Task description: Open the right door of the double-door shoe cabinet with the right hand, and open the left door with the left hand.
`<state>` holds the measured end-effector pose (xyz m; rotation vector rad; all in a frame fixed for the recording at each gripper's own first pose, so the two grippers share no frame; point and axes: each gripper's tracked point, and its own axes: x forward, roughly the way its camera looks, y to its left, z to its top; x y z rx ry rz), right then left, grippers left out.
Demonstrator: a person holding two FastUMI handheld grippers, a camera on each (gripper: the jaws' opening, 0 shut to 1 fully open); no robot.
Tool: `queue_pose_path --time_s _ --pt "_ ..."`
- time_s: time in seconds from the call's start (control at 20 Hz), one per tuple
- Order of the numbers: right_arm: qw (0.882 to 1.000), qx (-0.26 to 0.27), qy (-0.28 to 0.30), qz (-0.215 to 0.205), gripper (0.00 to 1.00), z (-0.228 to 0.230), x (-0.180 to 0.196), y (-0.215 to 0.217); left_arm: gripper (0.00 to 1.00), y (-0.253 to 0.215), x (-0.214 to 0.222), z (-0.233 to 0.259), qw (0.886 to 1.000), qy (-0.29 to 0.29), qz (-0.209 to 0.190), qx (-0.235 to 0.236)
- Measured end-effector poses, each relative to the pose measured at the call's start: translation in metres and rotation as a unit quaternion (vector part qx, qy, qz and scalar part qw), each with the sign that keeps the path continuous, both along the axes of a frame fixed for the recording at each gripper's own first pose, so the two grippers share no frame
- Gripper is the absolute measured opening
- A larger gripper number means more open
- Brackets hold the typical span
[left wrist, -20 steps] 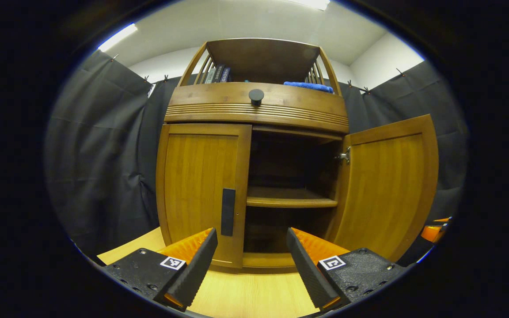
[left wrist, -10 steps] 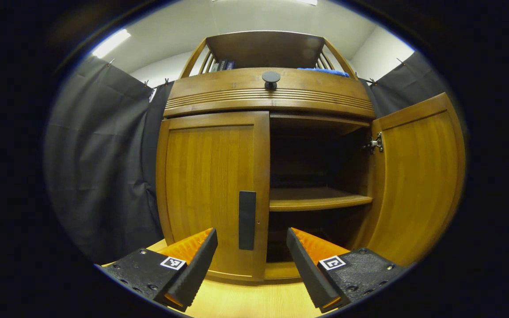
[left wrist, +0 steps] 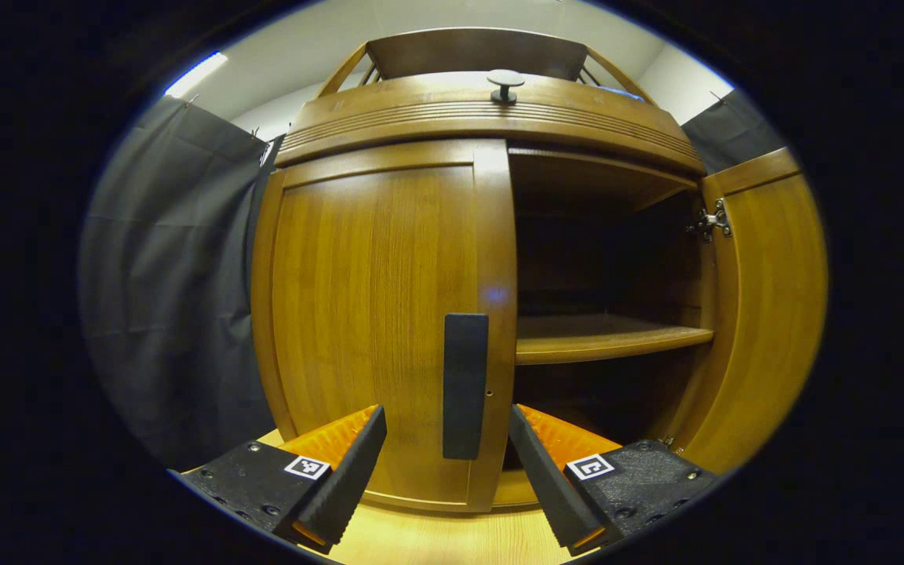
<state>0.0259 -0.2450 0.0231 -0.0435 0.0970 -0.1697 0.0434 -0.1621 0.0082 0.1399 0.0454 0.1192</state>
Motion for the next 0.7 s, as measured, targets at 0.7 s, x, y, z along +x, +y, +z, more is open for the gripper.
queue_pose_path --time_s 0.7 --pt "1.000 -0.010 0.005 -0.019 0.98 -0.002 -0.004 0.014 0.86 -0.005 0.011 -0.005 1.000 0.011 -0.021 0.000"
